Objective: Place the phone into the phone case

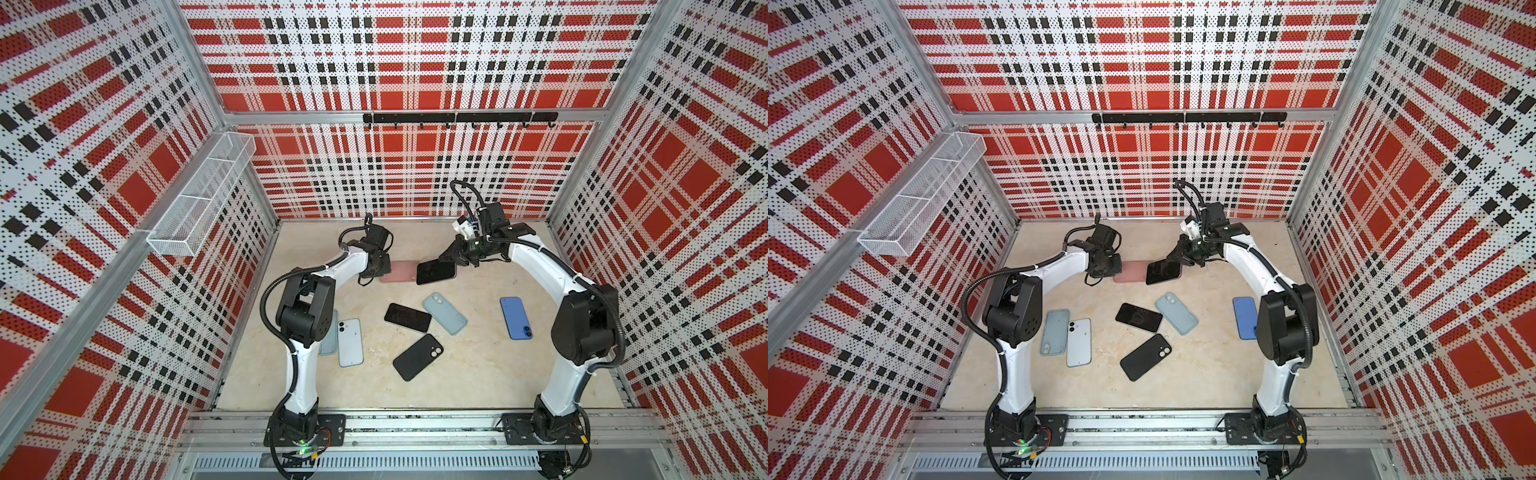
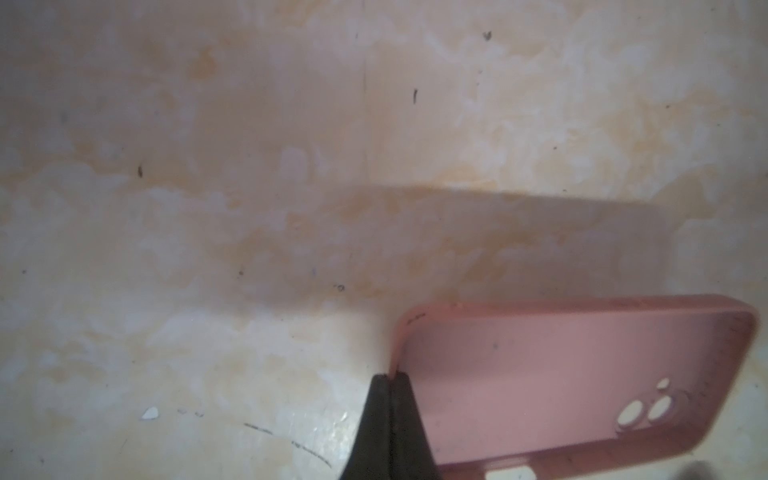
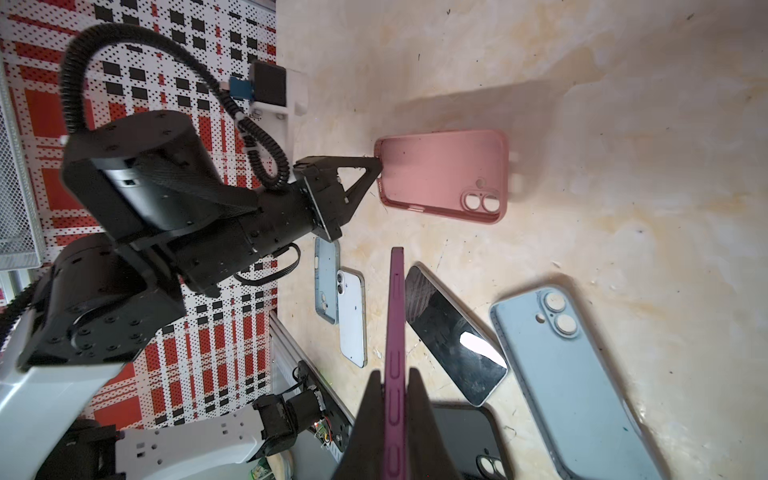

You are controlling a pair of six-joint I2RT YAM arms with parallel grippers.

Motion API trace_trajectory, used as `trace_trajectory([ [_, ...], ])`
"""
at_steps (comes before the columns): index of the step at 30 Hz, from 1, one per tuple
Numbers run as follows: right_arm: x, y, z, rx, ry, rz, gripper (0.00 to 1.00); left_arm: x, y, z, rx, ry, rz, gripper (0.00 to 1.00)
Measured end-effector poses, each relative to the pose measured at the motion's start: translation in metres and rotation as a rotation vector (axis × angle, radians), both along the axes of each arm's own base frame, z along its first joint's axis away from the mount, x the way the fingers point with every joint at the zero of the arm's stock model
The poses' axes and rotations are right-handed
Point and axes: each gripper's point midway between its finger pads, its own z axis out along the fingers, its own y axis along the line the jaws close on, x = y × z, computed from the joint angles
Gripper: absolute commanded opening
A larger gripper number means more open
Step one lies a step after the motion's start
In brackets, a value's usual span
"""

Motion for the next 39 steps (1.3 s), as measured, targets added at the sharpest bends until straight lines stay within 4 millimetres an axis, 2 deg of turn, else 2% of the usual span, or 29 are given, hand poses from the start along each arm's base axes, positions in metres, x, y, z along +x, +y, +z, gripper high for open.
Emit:
trace_trajectory([
  [9, 0.029, 0.014, -0.041, 0.022, 0.069, -0.002, 0.0, -0.01, -0.001, -0.026, 0.024, 0.077, -0.04, 0.1],
  [14, 0.046, 0.021, -0.047, 0.037, 0.07, 0.004, 0.0, -0.015, 0.0, -0.026, -0.004, 0.09, -0.045, 0.24],
  [17, 0.052, 0.026, -0.051, 0.061, 0.081, 0.006, 0.0, -0.022, 0.0, -0.014, -0.058, 0.076, -0.047, 0.34],
  [19, 0.057, 0.03, -0.054, 0.077, 0.093, 0.01, 0.0, -0.025, 0.002, 0.003, -0.122, 0.046, -0.04, 0.4],
  [23, 0.066, 0.04, -0.065, 0.099, 0.109, 0.027, 0.0, -0.017, 0.014, 0.042, -0.314, -0.053, 0.011, 0.42],
  [26, 0.069, 0.048, -0.076, 0.105, 0.128, 0.042, 0.0, -0.01, 0.025, 0.053, -0.416, -0.105, 0.045, 0.42],
  [28, 0.067, 0.053, -0.084, 0.106, 0.146, 0.052, 0.0, -0.008, 0.026, 0.049, -0.455, -0.11, 0.051, 0.42],
  [33, 0.062, 0.068, -0.098, 0.118, 0.186, 0.068, 0.0, -0.014, 0.012, 0.034, -0.522, -0.068, 0.038, 0.42],
  [39, 0.067, 0.083, -0.11, 0.14, 0.209, 0.07, 0.0, -0.012, 0.006, 0.013, -0.544, -0.028, 0.046, 0.42],
])
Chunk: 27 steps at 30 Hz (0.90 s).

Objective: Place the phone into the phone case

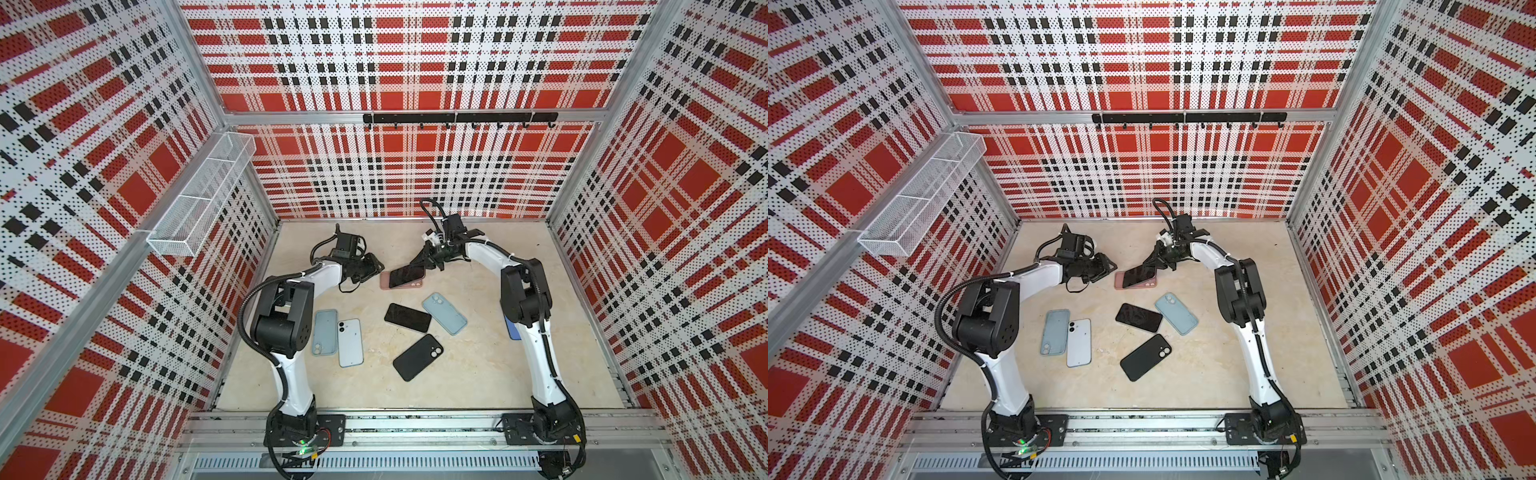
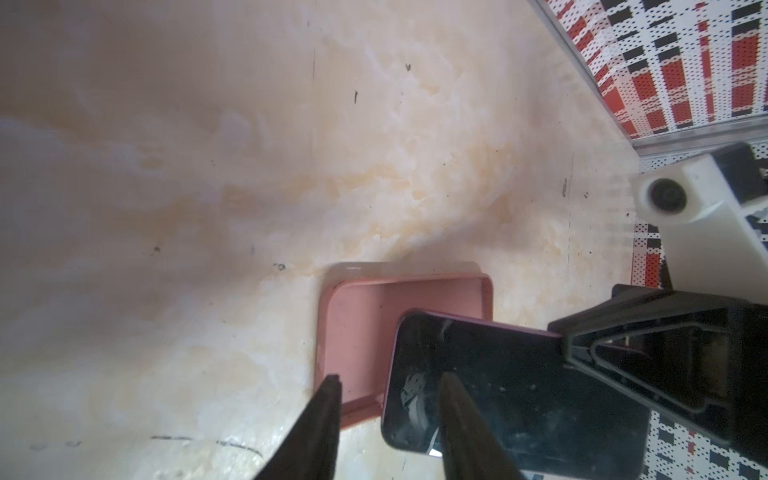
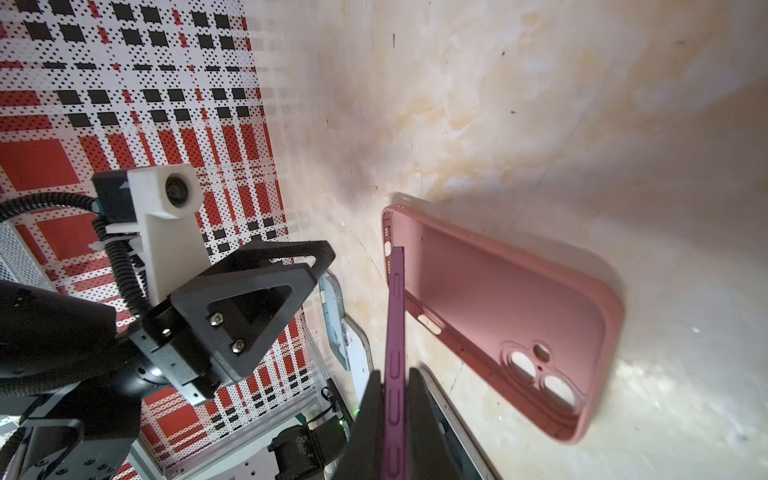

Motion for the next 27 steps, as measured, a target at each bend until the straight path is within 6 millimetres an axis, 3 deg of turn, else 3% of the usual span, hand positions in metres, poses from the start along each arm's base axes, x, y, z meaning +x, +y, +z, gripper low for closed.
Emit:
trace_trajectory([
  [11, 0.006, 0.011, -0.022, 0.06, 0.044, 0.01, 0.0, -0.004, 0.0, -0.04, -0.001, 0.093, 0.013, 0.42],
  [27, 0.009, 0.016, -0.036, 0.098, 0.011, 0.051, 0.0, 0.002, -0.012, -0.04, -0.064, 0.084, 0.002, 0.41],
])
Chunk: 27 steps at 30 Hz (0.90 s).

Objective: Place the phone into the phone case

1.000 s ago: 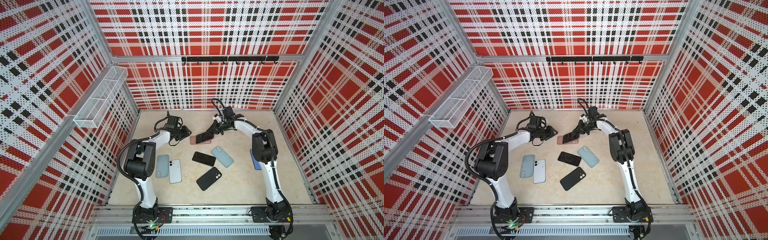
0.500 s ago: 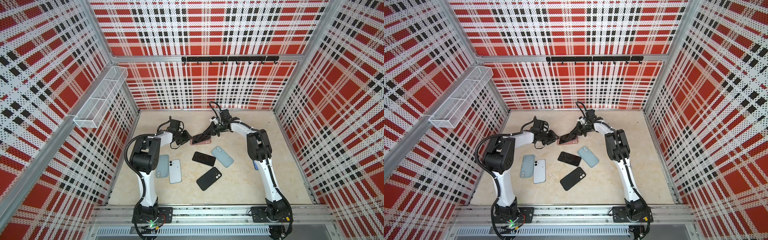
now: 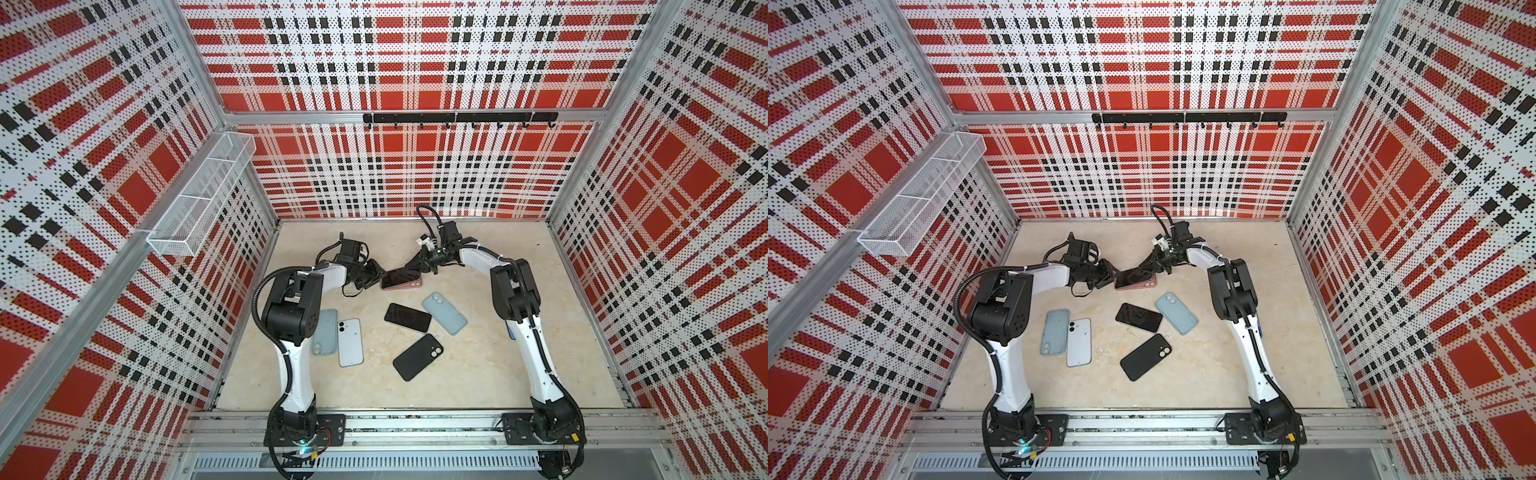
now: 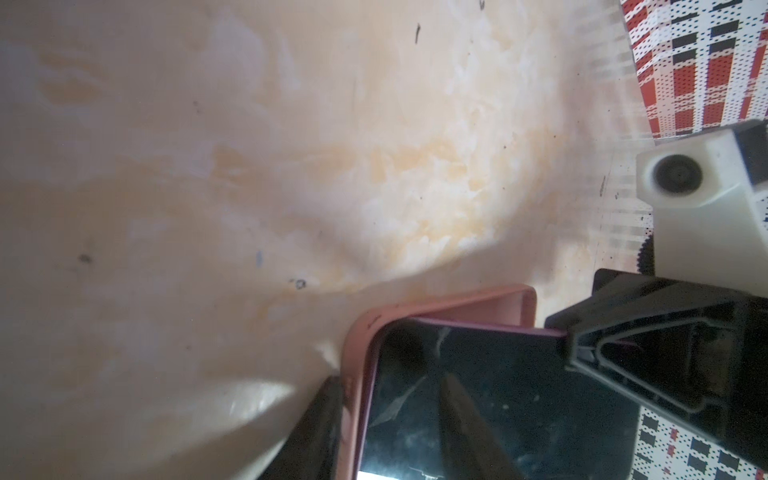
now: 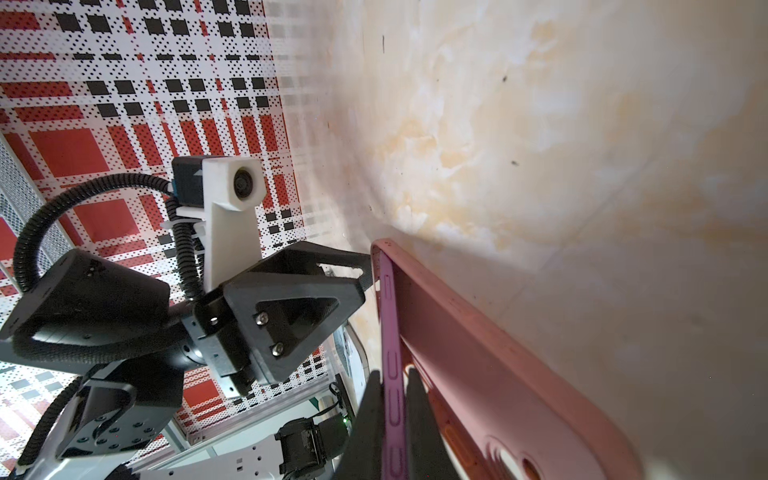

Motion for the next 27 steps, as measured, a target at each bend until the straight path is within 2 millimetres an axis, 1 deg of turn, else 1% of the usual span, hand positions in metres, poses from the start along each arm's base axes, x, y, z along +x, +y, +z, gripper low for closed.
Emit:
trace_trajectory([
  [9, 0.004, 0.005, -0.001, 0.002, -0.041, -0.003, 0.0, 0.004, -0.001, 0.0, -0.001, -0.002, 0.004, 0.41],
  [17, 0.01, 0.007, -0.003, -0.004, -0.082, -0.019, 0.0, 0.004, 0.0, 0.0, 0.001, -0.002, 0.005, 0.4],
  [19, 0.012, 0.007, -0.003, -0.008, -0.09, -0.024, 0.06, 0.004, 0.0, 0.0, 0.002, -0.002, 0.004, 0.4],
  [21, 0.013, 0.007, -0.004, -0.012, -0.099, -0.028, 0.06, 0.004, 0.0, 0.0, 0.005, -0.001, 0.003, 0.4],
  [24, 0.012, 0.007, -0.004, -0.018, -0.111, -0.035, 0.11, 0.004, 0.0, 0.0, 0.008, -0.002, 0.0, 0.4],
  [25, 0.012, 0.007, -0.004, -0.022, -0.115, -0.038, 0.14, 0.004, 0.0, 0.0, 0.009, -0.002, 0.0, 0.4],
  [27, 0.014, 0.006, -0.005, -0.048, -0.133, -0.053, 0.26, 0.004, 0.0, 0.0, 0.01, -0.003, -0.002, 0.4],
])
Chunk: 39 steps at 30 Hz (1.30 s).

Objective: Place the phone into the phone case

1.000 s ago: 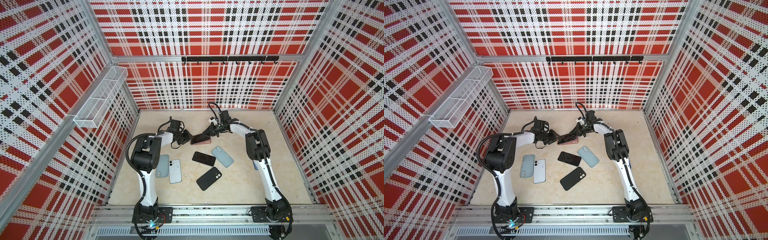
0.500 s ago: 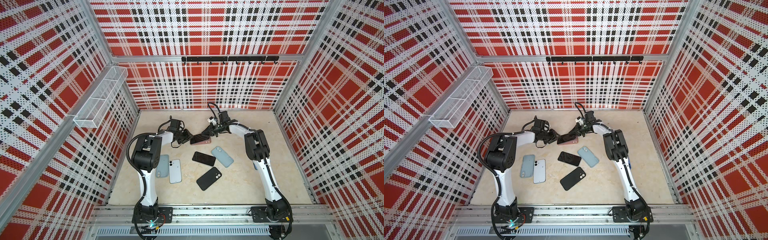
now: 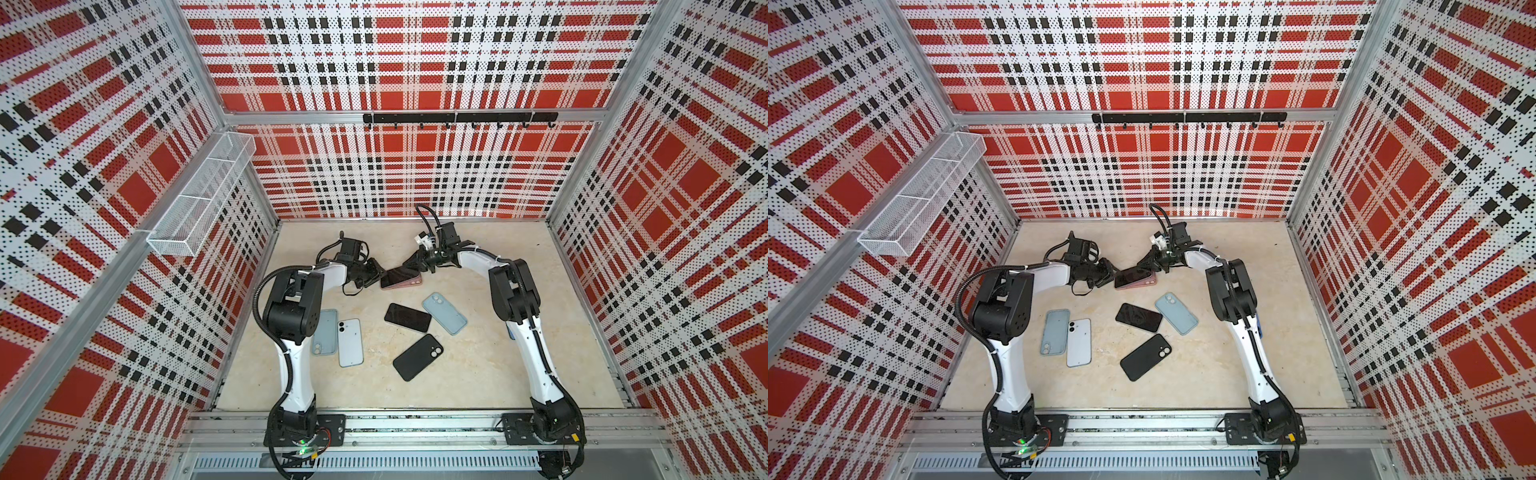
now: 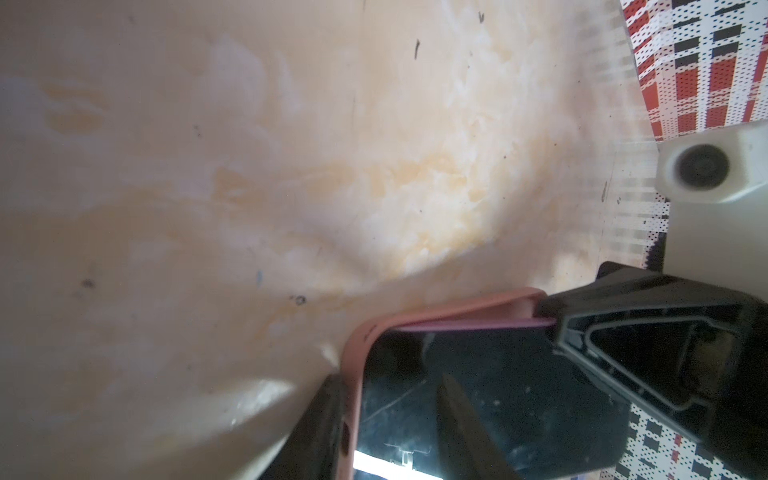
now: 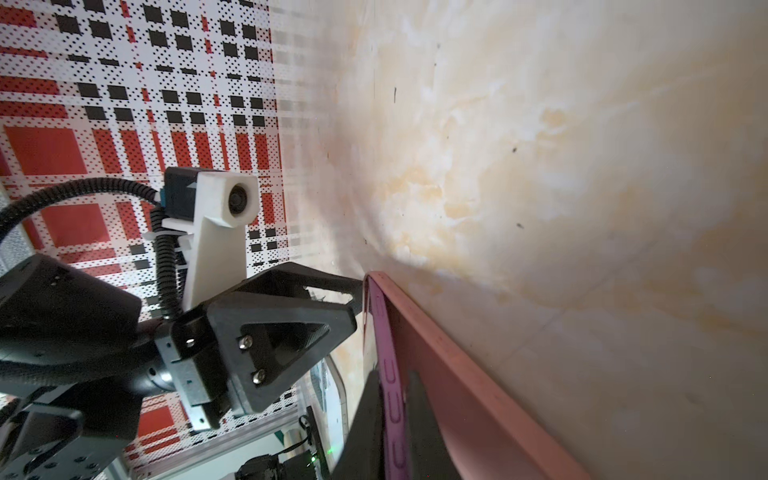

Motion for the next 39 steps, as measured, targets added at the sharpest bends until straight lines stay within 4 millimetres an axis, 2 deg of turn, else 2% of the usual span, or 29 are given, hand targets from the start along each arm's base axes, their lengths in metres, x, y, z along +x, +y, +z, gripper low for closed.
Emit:
trace_trajectory([
  [3, 0.0, -0.003, -0.012, -0.05, -0.014, -0.027, 0.32, -0.001, -0.001, 0.0, 0.002, -0.001, -0.005, 0.4],
  [13, 0.0, -0.005, -0.002, -0.087, -0.075, -0.07, 0.49, -0.002, -0.003, 0.0, 0.01, -0.01, -0.023, 0.39],
  [19, -0.003, -0.02, 0.004, -0.168, -0.114, -0.119, 0.59, -0.011, -0.008, -0.001, 0.011, -0.009, -0.052, 0.39],
  [23, -0.005, -0.034, 0.012, -0.254, -0.159, -0.152, 0.6, -0.018, -0.013, 0.0, 0.009, -0.009, -0.081, 0.38],
  [33, -0.005, -0.063, 0.056, -0.384, -0.312, -0.206, 0.6, -0.033, -0.016, 0.003, 0.012, -0.006, -0.112, 0.38],
  [35, -0.006, -0.066, 0.055, -0.405, -0.318, -0.204, 0.6, -0.033, -0.016, 0.003, 0.014, -0.007, -0.114, 0.38],
  [39, -0.015, -0.073, 0.041, -0.458, -0.285, -0.176, 0.59, -0.033, -0.016, 0.003, 0.014, -0.008, -0.116, 0.37],
])
